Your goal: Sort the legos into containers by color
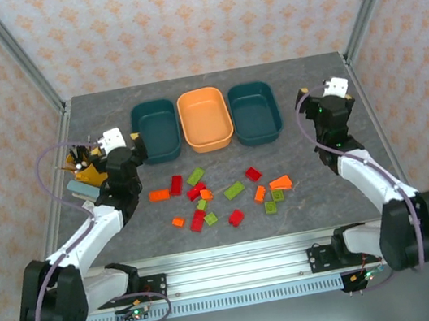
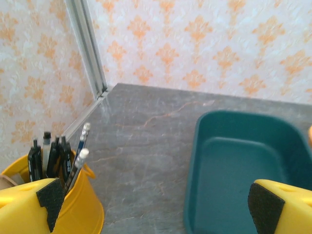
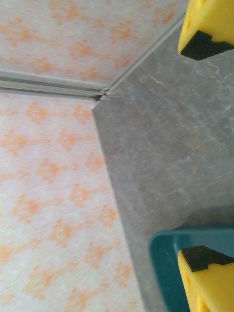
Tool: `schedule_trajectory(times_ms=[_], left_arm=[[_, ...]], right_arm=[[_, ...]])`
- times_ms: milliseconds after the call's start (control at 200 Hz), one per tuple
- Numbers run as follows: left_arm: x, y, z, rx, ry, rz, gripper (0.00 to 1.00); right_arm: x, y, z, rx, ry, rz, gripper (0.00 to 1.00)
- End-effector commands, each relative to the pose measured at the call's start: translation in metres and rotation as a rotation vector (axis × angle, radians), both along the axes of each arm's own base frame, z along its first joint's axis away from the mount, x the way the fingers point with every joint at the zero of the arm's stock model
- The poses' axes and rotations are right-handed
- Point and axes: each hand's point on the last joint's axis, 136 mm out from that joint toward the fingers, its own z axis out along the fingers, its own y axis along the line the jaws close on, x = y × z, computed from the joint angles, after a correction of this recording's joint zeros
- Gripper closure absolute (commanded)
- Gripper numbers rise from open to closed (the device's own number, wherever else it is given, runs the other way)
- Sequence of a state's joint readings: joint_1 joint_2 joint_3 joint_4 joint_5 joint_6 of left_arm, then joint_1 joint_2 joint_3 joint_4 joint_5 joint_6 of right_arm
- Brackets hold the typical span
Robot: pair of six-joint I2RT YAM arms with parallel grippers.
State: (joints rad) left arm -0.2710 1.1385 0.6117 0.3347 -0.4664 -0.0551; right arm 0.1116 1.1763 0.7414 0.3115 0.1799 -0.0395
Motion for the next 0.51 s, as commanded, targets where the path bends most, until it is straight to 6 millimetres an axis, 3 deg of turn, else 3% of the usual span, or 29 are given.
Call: schedule_trajectory(times_ms=[0, 80, 135, 195, 255, 385, 500], left_arm=[[-0.008, -0.003, 0.037, 0.006, -0.019, 0.04, 0.0], [-0.011, -0.017, 0.073, 0.012, -0.055, 0.022, 0.0], [-0.021, -0.008, 0.092, -0.121, -0.067, 0.106, 0.0], [-0.032, 0.001, 0.095, -0.275, 0.027, 0.143, 0.0], [-0.033, 0.002, 0.09, -0.381, 0.091, 0.162, 0.0], [-0.018, -0.037, 0.068, -0.515, 0.265, -0.033, 0.0], [-0.024, -0.084, 0.059, -0.507, 0.359, -0.24, 0.0]], right_arm=[[-0.018, 0.008, 0.055, -0.024, -0.019, -0.014, 0.01], [-0.031, 0.017, 0.102, 0.127, -0.035, -0.033, 0.01], [-0.042, 0.018, 0.102, 0.278, 0.073, -0.066, 0.0], [-0.057, 0.008, 0.087, 0.441, 0.166, -0.206, 0.0], [-0.053, 0.025, 0.072, 0.472, 0.277, -0.105, 0.01], [-0.084, 0.023, 0.036, 0.513, 0.518, -0.271, 0.21], [-0.115, 0.039, 0.005, 0.609, 0.629, -0.351, 0.24]])
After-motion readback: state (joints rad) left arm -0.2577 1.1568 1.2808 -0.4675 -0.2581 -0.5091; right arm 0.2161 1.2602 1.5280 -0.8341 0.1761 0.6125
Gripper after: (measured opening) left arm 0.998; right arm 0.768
